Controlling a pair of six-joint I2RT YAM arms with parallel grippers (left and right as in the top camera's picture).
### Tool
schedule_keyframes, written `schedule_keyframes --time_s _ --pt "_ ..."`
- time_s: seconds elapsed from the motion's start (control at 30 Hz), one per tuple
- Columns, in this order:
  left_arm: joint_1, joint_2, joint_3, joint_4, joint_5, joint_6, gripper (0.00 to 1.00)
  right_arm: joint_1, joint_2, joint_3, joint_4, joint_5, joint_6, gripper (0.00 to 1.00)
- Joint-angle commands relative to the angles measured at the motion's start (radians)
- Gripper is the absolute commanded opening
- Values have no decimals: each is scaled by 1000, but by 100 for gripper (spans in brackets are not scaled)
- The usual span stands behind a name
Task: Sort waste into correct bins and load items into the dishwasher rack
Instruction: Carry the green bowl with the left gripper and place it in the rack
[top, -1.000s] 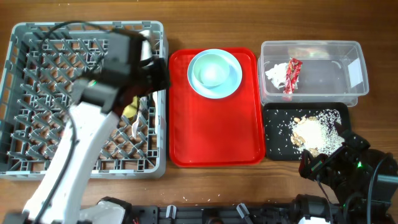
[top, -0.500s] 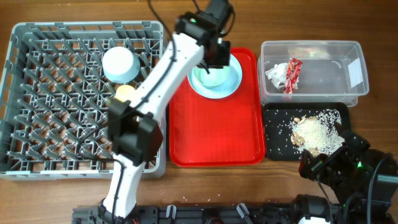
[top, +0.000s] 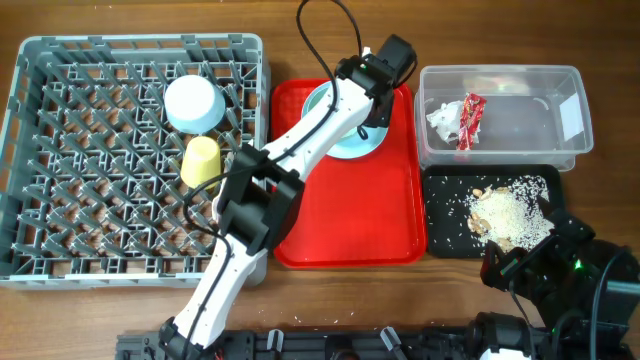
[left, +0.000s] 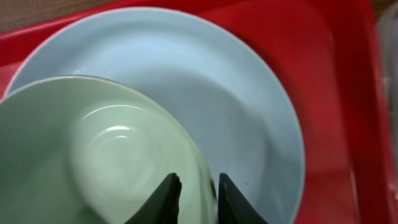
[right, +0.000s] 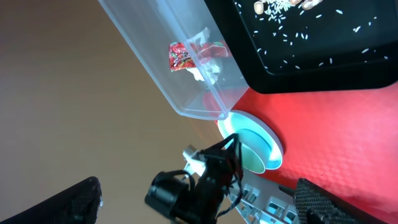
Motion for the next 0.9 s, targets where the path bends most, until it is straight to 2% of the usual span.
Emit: schedule_keyframes --time_s 0.0,0.03,0.1,0.2,0.3,0.43,0.53,0.63,0.73,0.87 --pt "3 48 17 -5 -32 12 11 -6 -5 8 -5 -8 52 100" --pt "3 50 17 -10 -48 12 4 -6 -5 8 -5 -8 52 100" --pt "4 41 18 -29 -133 11 4 -6 -5 8 -5 -8 52 100" --pt "4 -2 20 -65 -169 8 4 -6 -5 8 -5 -8 52 99" --pt "3 -132 20 -152 -160 12 4 -6 -5 8 -5 -8 51 100" --pt "15 -338 19 -317 -56 43 4 -6 -5 8 -5 -8 52 100" --pt "55 -518 19 -488 82 95 4 -6 -5 8 -5 -8 51 100" --pt "121 -628 19 -570 241 175 4 -6 -5 8 -5 -8 51 100" --pt "277 -700 19 -656 645 379 4 -6 -5 8 -5 -8 52 99" --pt "458 -714 -37 -666 996 507 4 -6 -5 8 -5 -8 51 100"
